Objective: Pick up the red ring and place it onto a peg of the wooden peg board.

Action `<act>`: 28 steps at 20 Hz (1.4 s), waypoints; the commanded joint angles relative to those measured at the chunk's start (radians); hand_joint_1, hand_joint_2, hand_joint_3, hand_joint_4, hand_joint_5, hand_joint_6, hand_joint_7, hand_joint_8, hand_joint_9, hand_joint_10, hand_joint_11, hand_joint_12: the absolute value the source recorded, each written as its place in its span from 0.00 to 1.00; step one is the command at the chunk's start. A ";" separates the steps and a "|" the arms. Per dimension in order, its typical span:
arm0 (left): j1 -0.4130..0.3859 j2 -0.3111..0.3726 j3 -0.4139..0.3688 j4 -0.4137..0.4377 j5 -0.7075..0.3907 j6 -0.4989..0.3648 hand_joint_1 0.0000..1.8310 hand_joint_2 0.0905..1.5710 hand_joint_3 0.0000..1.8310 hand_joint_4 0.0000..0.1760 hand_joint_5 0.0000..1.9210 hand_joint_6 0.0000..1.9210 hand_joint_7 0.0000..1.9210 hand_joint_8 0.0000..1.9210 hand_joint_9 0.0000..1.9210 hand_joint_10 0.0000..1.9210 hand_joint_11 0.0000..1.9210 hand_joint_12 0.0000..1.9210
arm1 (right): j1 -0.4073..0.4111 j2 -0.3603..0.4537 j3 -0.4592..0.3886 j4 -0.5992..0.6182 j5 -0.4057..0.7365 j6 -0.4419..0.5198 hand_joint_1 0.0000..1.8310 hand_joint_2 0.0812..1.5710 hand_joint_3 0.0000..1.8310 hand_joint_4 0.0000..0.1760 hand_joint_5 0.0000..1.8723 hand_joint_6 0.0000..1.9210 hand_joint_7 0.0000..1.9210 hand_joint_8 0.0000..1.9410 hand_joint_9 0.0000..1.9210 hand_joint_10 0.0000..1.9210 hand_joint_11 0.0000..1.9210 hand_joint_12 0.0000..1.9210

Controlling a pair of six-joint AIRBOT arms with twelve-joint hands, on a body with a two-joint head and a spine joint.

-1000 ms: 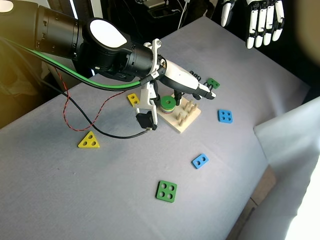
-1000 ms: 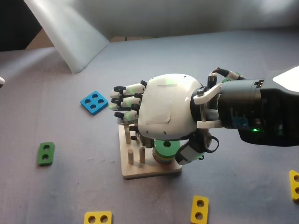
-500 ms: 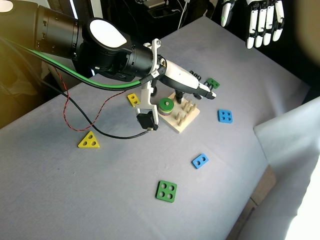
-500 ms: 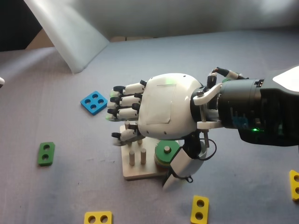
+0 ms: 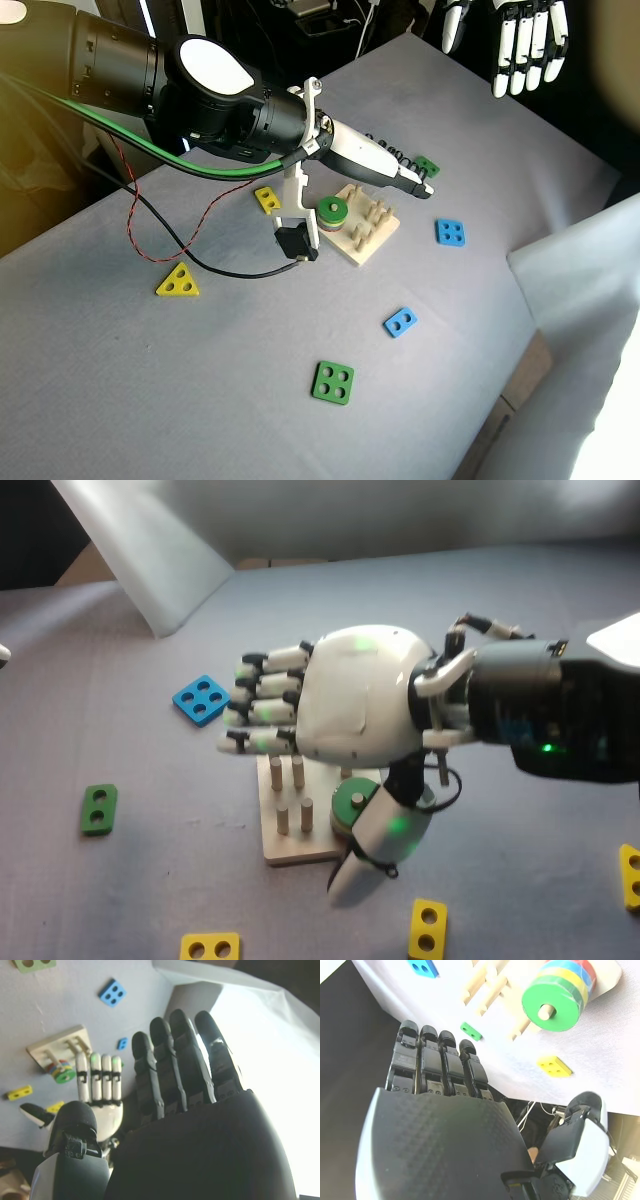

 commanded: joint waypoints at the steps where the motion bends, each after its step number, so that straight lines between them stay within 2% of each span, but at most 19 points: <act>1: -0.011 0.009 0.000 -0.013 -0.029 -0.005 0.00 0.80 0.00 0.00 0.25 0.00 0.25 0.00 0.20 0.00 0.00 0.35 | 0.023 0.017 -0.009 -0.002 0.011 -0.002 0.00 0.42 0.00 0.00 0.00 0.00 0.00 0.00 0.00 0.00 0.00 0.00; 4: -0.011 0.010 0.001 -0.013 -0.029 -0.006 0.00 0.80 0.00 0.00 0.25 0.00 0.25 0.00 0.20 0.00 0.00 0.35 | 0.046 0.073 -0.043 -0.003 0.035 0.000 0.00 0.42 0.00 0.00 0.00 0.00 0.00 0.00 0.00 0.00 0.00 0.00; 9: -0.011 0.010 -0.001 -0.013 -0.034 -0.008 0.00 0.80 0.00 0.00 0.26 0.00 0.26 0.00 0.20 0.00 0.00 0.35 | 0.099 0.195 -0.101 -0.003 0.103 0.046 0.00 0.53 0.01 0.00 0.03 0.00 0.01 0.00 0.00 0.00 0.01 0.01; 13: -0.011 0.009 -0.003 -0.013 -0.041 -0.008 0.00 0.81 0.00 0.00 0.27 0.01 0.28 0.01 0.23 0.01 0.00 0.41 | 0.140 0.327 -0.154 -0.002 0.197 0.113 0.00 0.59 0.00 0.00 0.09 0.00 0.09 0.00 0.07 0.01 0.00 0.21; 14: -0.011 0.009 -0.003 -0.013 -0.044 -0.008 0.02 0.84 0.01 0.00 0.32 0.01 0.34 0.01 0.28 0.02 0.00 0.52 | 0.146 0.356 -0.165 -0.002 0.211 0.134 0.00 0.61 0.01 0.00 0.12 0.01 0.12 0.01 0.09 0.01 0.00 0.26; 15: -0.011 0.009 -0.004 -0.013 -0.046 -0.008 0.05 0.85 0.00 0.00 0.35 0.01 0.38 0.01 0.31 0.02 0.00 0.58 | 0.150 0.376 -0.173 -0.002 0.219 0.148 0.01 0.62 0.01 0.00 0.13 0.01 0.13 0.01 0.11 0.01 0.00 0.29; 16: -0.011 0.009 -0.005 -0.013 -0.051 -0.008 0.07 0.88 0.00 0.00 0.38 0.01 0.43 0.03 0.34 0.04 0.01 0.63 | 0.160 0.412 -0.192 -0.002 0.228 0.169 0.03 0.63 0.01 0.00 0.15 0.01 0.16 0.01 0.13 0.02 0.00 0.34; 17: -0.012 0.009 -0.007 -0.013 -0.054 -0.008 0.10 0.90 0.00 0.00 0.42 0.02 0.45 0.09 0.35 0.17 0.04 0.64 | 0.174 0.460 -0.212 -0.002 0.259 0.200 0.05 0.64 0.00 0.00 0.18 0.01 0.19 0.01 0.16 0.02 0.00 0.40; 18: -0.012 0.010 -0.009 -0.013 -0.054 -0.012 0.16 0.93 0.00 0.00 0.50 0.10 0.48 0.31 0.35 0.43 0.12 0.68 | 0.183 0.496 -0.231 -0.002 0.281 0.224 0.05 0.66 0.01 0.00 0.22 0.02 0.24 0.02 0.21 0.03 0.00 0.48; 19: -0.012 0.009 -0.010 -0.013 -0.052 -0.015 0.17 0.95 0.00 0.00 0.51 0.21 0.48 0.43 0.36 0.56 0.16 0.69 | 0.190 0.530 -0.247 -0.044 0.303 0.275 0.05 0.68 0.00 0.00 0.24 0.01 0.26 0.01 0.23 0.02 0.00 0.51; 20: -0.012 0.010 -0.012 -0.013 -0.048 -0.018 0.16 0.98 0.00 0.00 0.43 0.47 0.41 0.61 0.35 0.69 0.19 0.76 | 0.202 0.559 -0.258 -0.154 0.327 0.417 0.03 0.72 0.01 0.00 0.26 0.01 0.29 0.01 0.25 0.02 0.00 0.54; 21: -0.012 0.011 -0.013 -0.013 -0.048 -0.023 0.18 0.99 0.01 0.00 0.36 0.67 0.37 0.72 0.33 0.77 0.20 0.82 | 0.217 0.586 -0.265 -0.257 0.352 0.555 0.05 0.75 0.01 0.00 0.30 0.02 0.32 0.02 0.28 0.03 0.00 0.59; 22: -0.012 0.012 -0.014 -0.013 -0.048 -0.024 0.19 1.00 0.03 0.00 0.32 0.89 0.35 0.87 0.32 0.88 0.23 0.93 | 0.225 0.621 -0.267 -0.298 0.373 0.671 0.06 0.79 0.01 0.00 0.32 0.02 0.35 0.02 0.30 0.04 0.00 0.62; 23: -0.012 0.012 -0.015 -0.013 -0.048 -0.024 0.18 1.00 0.05 0.00 0.32 0.98 0.35 0.95 0.31 0.96 0.25 0.99 | 0.228 0.641 -0.267 -0.298 0.375 0.716 0.08 0.81 0.01 0.00 0.34 0.02 0.37 0.03 0.32 0.05 0.00 0.66; 24: -0.012 0.013 -0.017 -0.013 -0.048 -0.026 0.18 1.00 0.07 0.00 0.36 1.00 0.36 0.99 0.34 0.99 0.30 1.00 | 0.230 0.660 -0.267 -0.299 0.375 0.745 0.09 0.85 0.00 0.00 0.38 0.04 0.39 0.07 0.32 0.16 0.00 0.72; 25: -0.012 0.013 -0.019 -0.013 -0.048 -0.027 0.15 1.00 0.08 0.00 0.37 1.00 0.37 1.00 0.35 1.00 0.33 1.00 | 0.233 0.685 -0.272 -0.304 0.375 0.769 0.09 0.88 0.00 0.00 0.38 0.08 0.36 0.17 0.26 0.34 0.00 0.75; 26: -0.010 0.012 -0.019 -0.013 -0.048 -0.027 0.14 1.00 0.09 0.00 0.38 1.00 0.38 1.00 0.37 1.00 0.36 1.00 | 0.239 0.703 -0.277 -0.315 0.375 0.780 0.07 0.90 0.00 0.00 0.31 0.30 0.30 0.39 0.21 0.53 0.01 0.80; 27: -0.009 0.012 -0.018 -0.010 -0.048 -0.026 0.13 1.00 0.08 0.00 0.38 1.00 0.39 1.00 0.38 1.00 0.39 1.00 | 0.250 0.721 -0.282 -0.324 0.383 0.781 0.07 0.92 0.00 0.00 0.26 0.47 0.26 0.54 0.19 0.65 0.02 0.83; 28: -0.007 0.011 -0.018 -0.003 -0.047 -0.026 0.13 1.00 0.09 0.00 0.38 1.00 0.39 1.00 0.39 1.00 0.42 1.00 | 0.253 0.743 -0.285 -0.328 0.401 0.781 0.11 0.93 0.00 0.00 0.25 0.59 0.27 0.66 0.21 0.74 0.06 0.88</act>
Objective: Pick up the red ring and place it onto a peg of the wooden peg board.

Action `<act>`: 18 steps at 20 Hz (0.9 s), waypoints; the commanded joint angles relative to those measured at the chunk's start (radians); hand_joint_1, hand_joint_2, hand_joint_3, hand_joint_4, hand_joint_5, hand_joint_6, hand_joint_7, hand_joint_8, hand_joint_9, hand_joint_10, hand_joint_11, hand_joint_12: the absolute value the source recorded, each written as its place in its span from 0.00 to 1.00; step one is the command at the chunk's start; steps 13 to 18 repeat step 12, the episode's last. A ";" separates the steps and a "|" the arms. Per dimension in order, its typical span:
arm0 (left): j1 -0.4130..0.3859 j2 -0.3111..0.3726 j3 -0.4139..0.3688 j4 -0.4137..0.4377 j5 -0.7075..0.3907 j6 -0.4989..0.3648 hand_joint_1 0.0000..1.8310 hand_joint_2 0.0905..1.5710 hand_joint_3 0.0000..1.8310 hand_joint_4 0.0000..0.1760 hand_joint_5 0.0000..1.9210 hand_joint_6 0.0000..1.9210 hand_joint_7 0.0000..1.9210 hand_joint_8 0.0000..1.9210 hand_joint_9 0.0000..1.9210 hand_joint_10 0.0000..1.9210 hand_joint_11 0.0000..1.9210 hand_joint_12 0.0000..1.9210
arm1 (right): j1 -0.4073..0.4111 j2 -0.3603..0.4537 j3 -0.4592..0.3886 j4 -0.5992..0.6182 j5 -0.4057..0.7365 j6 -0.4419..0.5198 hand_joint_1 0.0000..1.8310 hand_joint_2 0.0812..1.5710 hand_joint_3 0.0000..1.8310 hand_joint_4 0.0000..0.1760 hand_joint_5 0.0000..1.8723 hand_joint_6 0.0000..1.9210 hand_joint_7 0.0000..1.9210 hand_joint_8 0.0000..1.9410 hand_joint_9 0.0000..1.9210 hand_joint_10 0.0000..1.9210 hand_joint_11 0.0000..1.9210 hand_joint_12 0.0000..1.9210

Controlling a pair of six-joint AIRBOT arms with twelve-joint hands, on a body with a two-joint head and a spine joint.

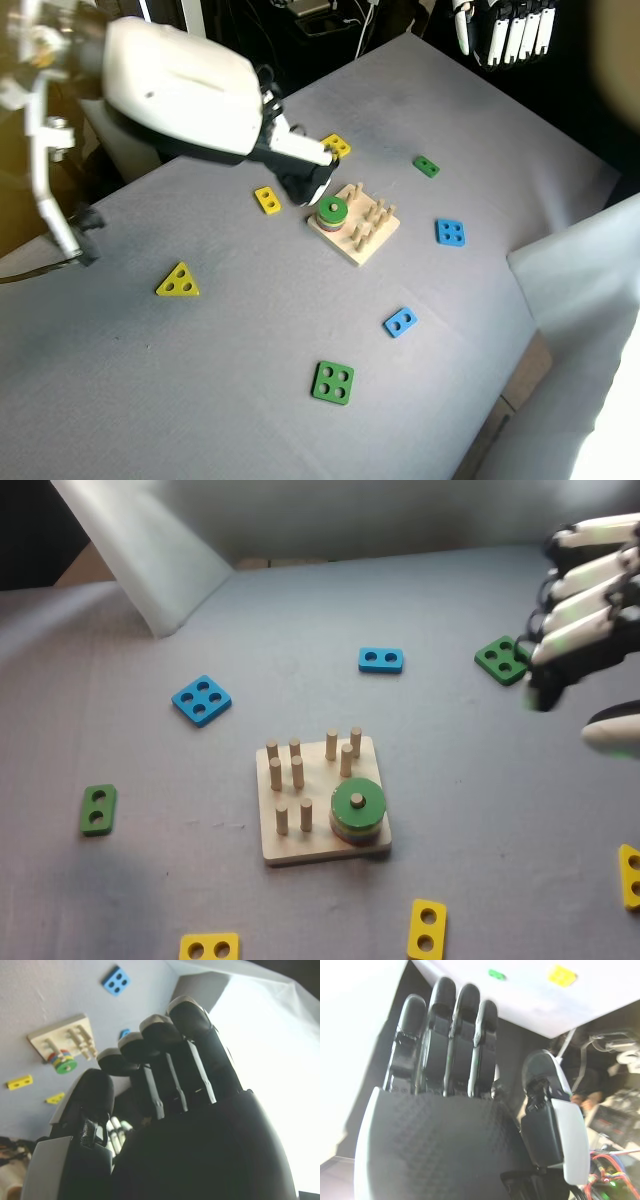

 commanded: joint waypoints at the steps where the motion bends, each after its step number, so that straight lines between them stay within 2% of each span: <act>1: -0.006 0.004 0.000 -0.012 -0.025 -0.002 0.13 1.00 0.09 0.00 0.39 1.00 0.39 1.00 0.40 1.00 0.43 1.00 | 0.017 0.009 -0.008 0.037 0.000 0.008 0.12 0.95 0.00 0.00 0.25 0.65 0.28 0.72 0.22 0.79 0.08 0.92; 2: -0.006 0.002 0.001 -0.012 -0.023 -0.002 0.15 1.00 0.10 0.00 0.40 1.00 0.40 1.00 0.41 1.00 0.44 1.00 | 0.017 0.026 -0.012 0.037 0.007 0.010 0.32 0.93 0.00 0.19 0.24 0.89 0.29 0.79 0.24 0.87 0.11 0.98; 3: -0.006 0.000 0.004 -0.010 -0.023 -0.001 0.15 1.00 0.10 0.00 0.40 1.00 0.40 1.00 0.41 1.00 0.44 1.00 | 0.012 0.044 -0.016 0.035 0.010 0.010 0.36 0.93 0.00 0.27 0.23 0.94 0.28 0.87 0.25 0.94 0.14 1.00; 4: -0.006 -0.001 0.007 -0.008 -0.023 -0.001 0.15 1.00 0.09 0.00 0.39 1.00 0.39 1.00 0.40 1.00 0.43 1.00 | 0.011 0.057 -0.016 0.034 0.014 0.008 0.35 0.95 0.00 0.33 0.21 0.99 0.27 0.97 0.27 0.99 0.20 1.00; 5: -0.007 -0.001 0.009 -0.008 -0.023 -0.001 0.14 1.00 0.09 0.00 0.39 1.00 0.39 1.00 0.40 1.00 0.43 1.00 | 0.011 0.062 -0.016 0.034 0.013 0.009 0.34 0.95 0.00 0.35 0.21 1.00 0.28 0.99 0.28 1.00 0.23 1.00; 6: -0.008 -0.001 0.011 -0.008 -0.023 -0.001 0.14 1.00 0.08 0.00 0.39 1.00 0.40 1.00 0.39 1.00 0.42 1.00 | 0.013 0.064 -0.018 0.034 0.011 0.013 0.25 0.98 0.01 0.00 0.26 1.00 0.30 1.00 0.31 1.00 0.28 1.00; 7: -0.010 -0.001 0.014 -0.009 -0.023 -0.002 0.14 1.00 0.08 0.00 0.39 1.00 0.40 1.00 0.39 1.00 0.41 1.00 | 0.013 0.069 -0.028 0.035 -0.007 0.018 0.18 1.00 0.02 0.00 0.29 1.00 0.31 1.00 0.32 1.00 0.31 1.00; 9: -0.012 -0.001 0.016 -0.009 -0.023 -0.004 0.15 1.00 0.07 0.00 0.39 1.00 0.41 1.00 0.40 1.00 0.41 1.00 | 0.013 0.070 -0.044 0.034 -0.027 0.016 0.17 1.00 0.02 0.00 0.34 1.00 0.35 1.00 0.36 1.00 0.38 1.00; 10: -0.012 -0.001 0.015 -0.009 -0.024 -0.007 0.14 1.00 0.07 0.00 0.38 1.00 0.41 1.00 0.40 1.00 0.41 1.00 | 0.013 0.070 -0.052 0.034 -0.035 0.011 0.13 1.00 0.03 0.00 0.35 1.00 0.35 1.00 0.36 1.00 0.40 1.00; 12: -0.012 -0.001 0.014 -0.009 -0.024 -0.011 0.14 1.00 0.07 0.00 0.37 1.00 0.42 1.00 0.41 1.00 0.41 1.00 | 0.013 0.070 -0.066 0.034 -0.047 -0.007 0.13 1.00 0.03 0.00 0.40 1.00 0.40 1.00 0.40 1.00 0.43 1.00; 18: -0.012 -0.001 0.014 -0.009 -0.024 -0.011 0.14 1.00 0.07 0.00 0.37 1.00 0.42 1.00 0.41 1.00 0.41 1.00 | 0.013 0.070 -0.066 0.034 -0.047 -0.007 0.13 1.00 0.03 0.00 0.40 1.00 0.40 1.00 0.40 1.00 0.43 1.00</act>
